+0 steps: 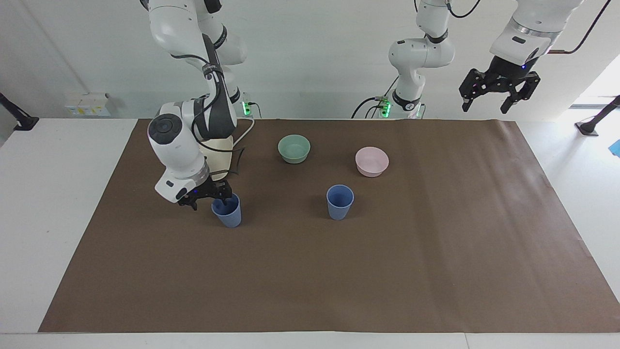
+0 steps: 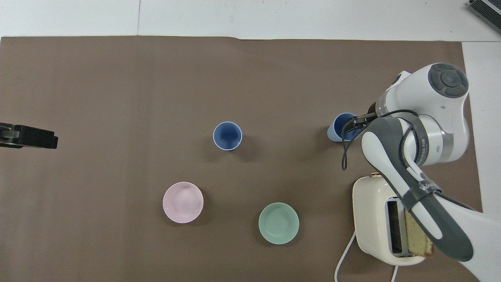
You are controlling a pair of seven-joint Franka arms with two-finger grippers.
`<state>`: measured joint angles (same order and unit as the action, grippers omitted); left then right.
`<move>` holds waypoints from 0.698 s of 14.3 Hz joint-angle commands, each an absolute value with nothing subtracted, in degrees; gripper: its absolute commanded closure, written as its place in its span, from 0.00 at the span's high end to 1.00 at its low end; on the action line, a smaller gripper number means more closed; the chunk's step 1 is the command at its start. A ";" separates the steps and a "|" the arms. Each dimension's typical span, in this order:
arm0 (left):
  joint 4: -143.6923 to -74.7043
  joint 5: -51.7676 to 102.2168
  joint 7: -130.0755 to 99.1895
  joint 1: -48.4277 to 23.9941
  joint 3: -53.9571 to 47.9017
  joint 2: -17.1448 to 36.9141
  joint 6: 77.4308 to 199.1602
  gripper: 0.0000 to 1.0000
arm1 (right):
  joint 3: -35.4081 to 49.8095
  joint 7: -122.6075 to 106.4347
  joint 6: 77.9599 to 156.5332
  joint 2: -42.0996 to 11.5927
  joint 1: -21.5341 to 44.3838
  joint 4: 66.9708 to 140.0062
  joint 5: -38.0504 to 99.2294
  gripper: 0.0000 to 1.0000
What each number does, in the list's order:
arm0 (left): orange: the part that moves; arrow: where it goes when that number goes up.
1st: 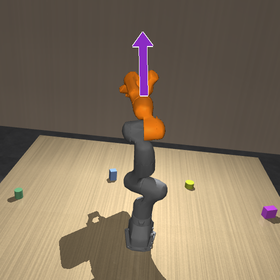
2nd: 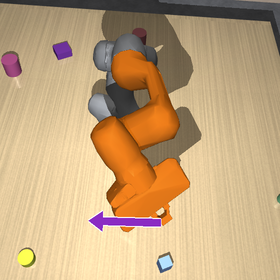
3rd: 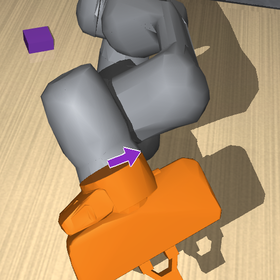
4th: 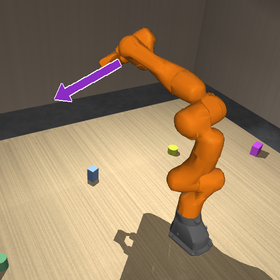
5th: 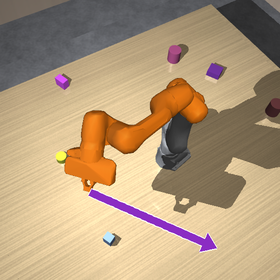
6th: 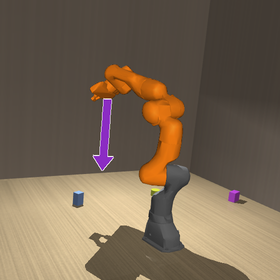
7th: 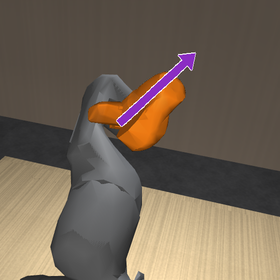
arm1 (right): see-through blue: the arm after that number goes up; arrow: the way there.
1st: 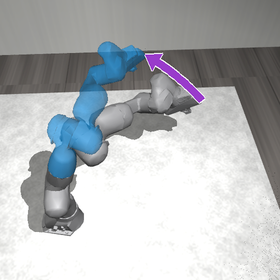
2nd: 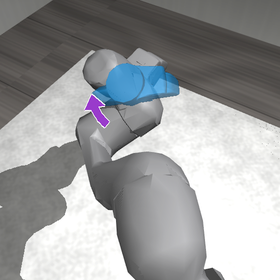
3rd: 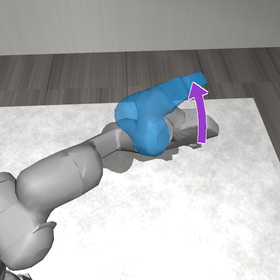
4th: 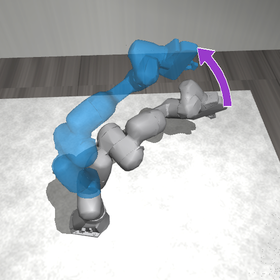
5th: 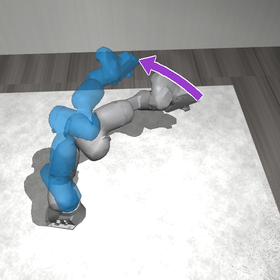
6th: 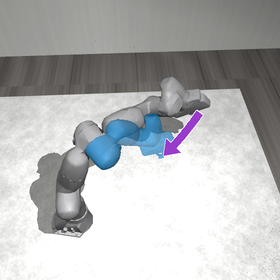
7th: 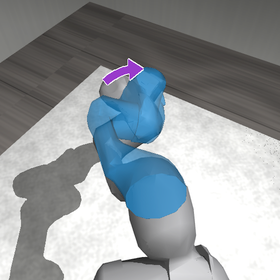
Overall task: Stack blue cups with both arms
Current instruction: 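Grasp the second blue cup with the right gripper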
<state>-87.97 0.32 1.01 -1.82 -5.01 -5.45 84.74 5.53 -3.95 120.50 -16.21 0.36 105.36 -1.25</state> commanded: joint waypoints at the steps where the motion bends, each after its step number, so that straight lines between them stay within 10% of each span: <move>1: -87.27 1.23 1.58 -1.32 -5.27 -5.71 83.32 1.00 | 5.89 -5.71 121.73 -16.00 -0.18 106.17 -0.97 0.10; 10: -87.63 1.32 1.58 -1.32 -5.10 -5.89 83.76 1.00 | 5.98 -5.54 120.15 -16.08 0.17 105.12 -0.88 0.00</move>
<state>-87.97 0.33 1.02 -1.82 -5.01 -5.45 84.62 5.82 -4.09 120.47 -16.10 0.44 105.11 -0.90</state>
